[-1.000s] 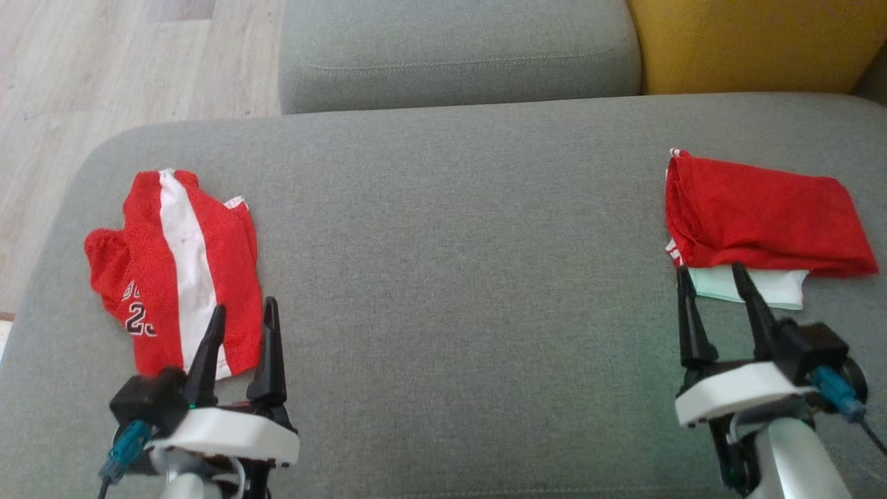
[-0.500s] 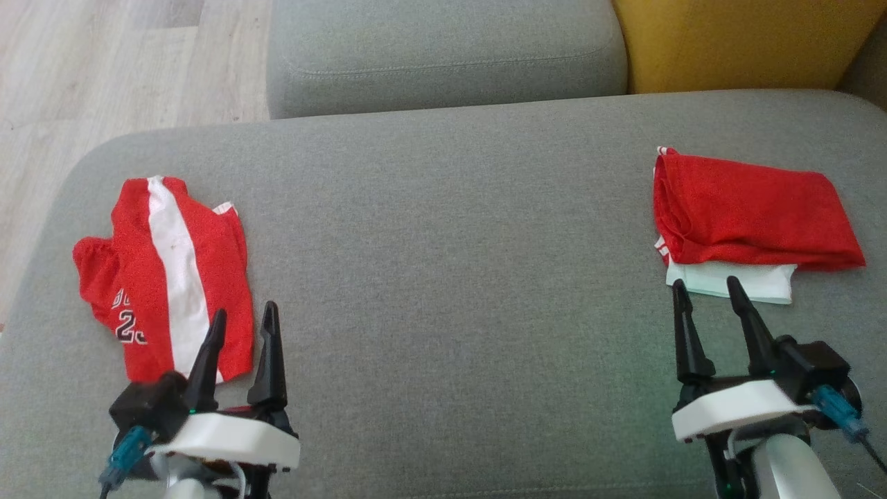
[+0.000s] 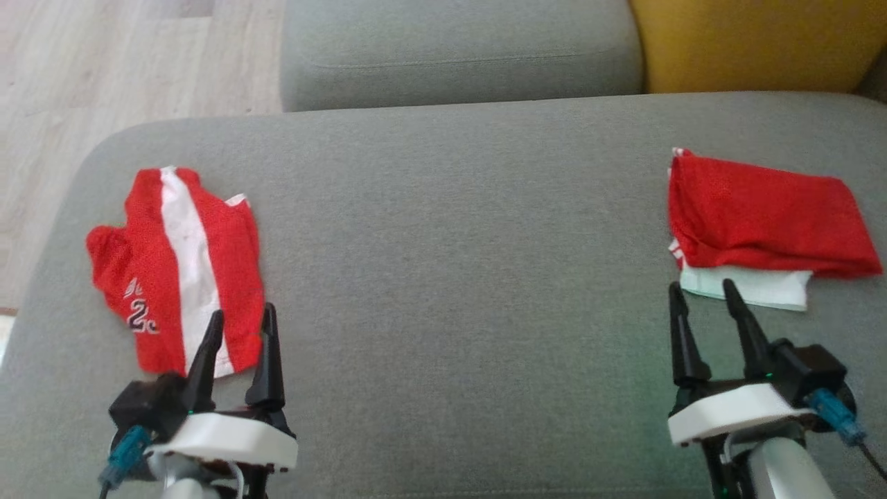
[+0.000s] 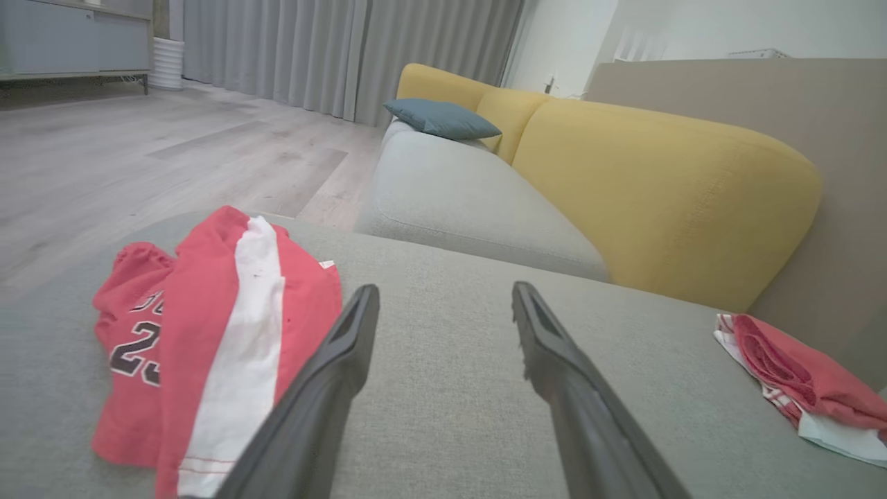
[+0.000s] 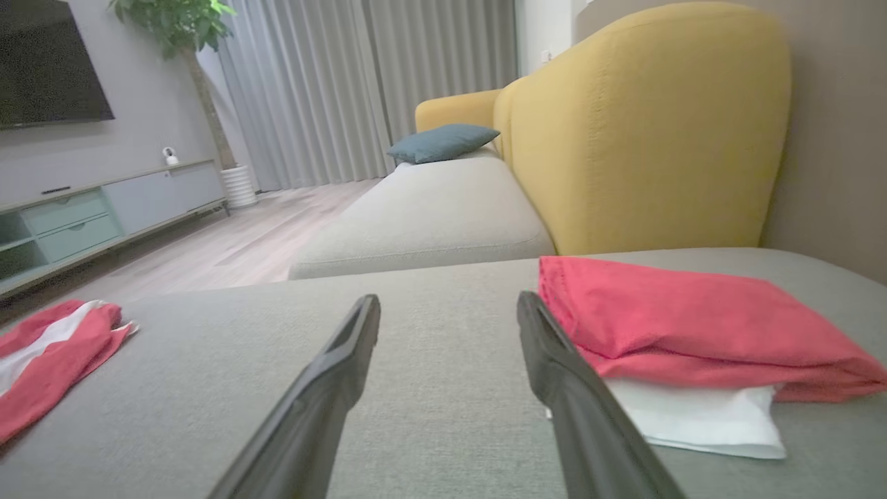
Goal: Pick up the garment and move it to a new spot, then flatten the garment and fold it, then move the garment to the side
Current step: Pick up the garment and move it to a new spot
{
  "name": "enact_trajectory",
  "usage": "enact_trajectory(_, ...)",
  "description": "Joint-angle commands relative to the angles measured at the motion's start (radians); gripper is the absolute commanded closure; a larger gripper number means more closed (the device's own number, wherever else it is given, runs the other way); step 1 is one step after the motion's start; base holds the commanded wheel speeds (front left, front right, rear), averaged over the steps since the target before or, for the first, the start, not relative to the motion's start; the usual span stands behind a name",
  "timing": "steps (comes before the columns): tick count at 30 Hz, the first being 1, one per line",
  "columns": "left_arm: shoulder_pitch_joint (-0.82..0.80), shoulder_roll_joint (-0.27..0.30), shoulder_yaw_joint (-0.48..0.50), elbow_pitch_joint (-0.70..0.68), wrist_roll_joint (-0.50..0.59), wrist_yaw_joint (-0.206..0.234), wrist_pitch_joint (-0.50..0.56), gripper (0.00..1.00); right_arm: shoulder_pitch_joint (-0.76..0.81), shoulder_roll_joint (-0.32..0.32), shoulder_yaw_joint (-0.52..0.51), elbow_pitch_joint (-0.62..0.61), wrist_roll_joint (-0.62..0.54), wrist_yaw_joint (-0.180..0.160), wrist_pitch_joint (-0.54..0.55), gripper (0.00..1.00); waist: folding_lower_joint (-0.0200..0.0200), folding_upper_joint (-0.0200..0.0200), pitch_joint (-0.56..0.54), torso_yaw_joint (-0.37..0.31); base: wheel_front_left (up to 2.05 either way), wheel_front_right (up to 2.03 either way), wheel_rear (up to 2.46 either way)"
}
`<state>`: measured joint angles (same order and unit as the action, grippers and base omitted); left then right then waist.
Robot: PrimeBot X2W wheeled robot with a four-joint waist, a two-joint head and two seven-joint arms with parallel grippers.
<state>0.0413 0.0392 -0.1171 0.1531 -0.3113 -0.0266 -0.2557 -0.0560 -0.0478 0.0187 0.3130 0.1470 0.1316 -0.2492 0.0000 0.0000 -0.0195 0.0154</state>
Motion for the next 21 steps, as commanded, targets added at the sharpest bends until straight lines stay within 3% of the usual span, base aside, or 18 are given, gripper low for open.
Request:
enact_trajectory(1,-0.042,0.011,0.038,-0.031,0.0,0.005,-0.006,0.0,-0.024,-0.002,0.032,-0.031,0.002,-0.001,-0.012,0.0,0.0,0.0,0.002,0.019,0.0,0.0,0.0)
enact_trajectory(21,-0.044,0.011,0.091,-0.039,0.018,-0.01,-0.006,0.0,-0.03,-0.002,0.129,-0.015,0.026,-0.001,-0.013,0.0,0.0,0.0,0.019,0.336,0.0,0.0,0.0)
